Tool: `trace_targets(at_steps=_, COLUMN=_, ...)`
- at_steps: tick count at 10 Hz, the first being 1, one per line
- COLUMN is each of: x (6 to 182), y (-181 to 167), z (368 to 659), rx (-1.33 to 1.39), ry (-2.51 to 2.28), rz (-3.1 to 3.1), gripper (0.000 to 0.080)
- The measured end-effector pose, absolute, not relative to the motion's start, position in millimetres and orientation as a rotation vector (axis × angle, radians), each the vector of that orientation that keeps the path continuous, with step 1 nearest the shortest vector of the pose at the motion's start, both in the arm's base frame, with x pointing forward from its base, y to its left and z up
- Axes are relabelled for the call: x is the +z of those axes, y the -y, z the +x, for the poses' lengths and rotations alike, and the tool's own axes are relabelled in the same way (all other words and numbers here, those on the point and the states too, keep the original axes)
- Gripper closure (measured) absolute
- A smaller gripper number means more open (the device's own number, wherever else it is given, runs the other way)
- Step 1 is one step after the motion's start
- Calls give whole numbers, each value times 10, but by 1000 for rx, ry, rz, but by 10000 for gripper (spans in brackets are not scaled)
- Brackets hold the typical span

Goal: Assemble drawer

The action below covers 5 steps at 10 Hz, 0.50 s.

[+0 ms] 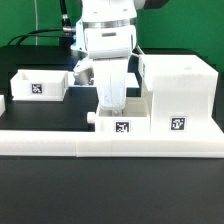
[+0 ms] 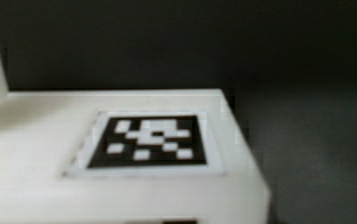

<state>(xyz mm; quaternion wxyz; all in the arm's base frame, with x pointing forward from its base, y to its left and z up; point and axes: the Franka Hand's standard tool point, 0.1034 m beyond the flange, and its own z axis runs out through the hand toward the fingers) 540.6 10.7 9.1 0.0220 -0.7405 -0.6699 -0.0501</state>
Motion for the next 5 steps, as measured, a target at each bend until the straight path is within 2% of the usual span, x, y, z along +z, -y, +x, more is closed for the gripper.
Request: trace_targets(at_steps=5, x=88, y=-103, z=5397, rx=-145, ry=2072, rz=-2291, gripper=758)
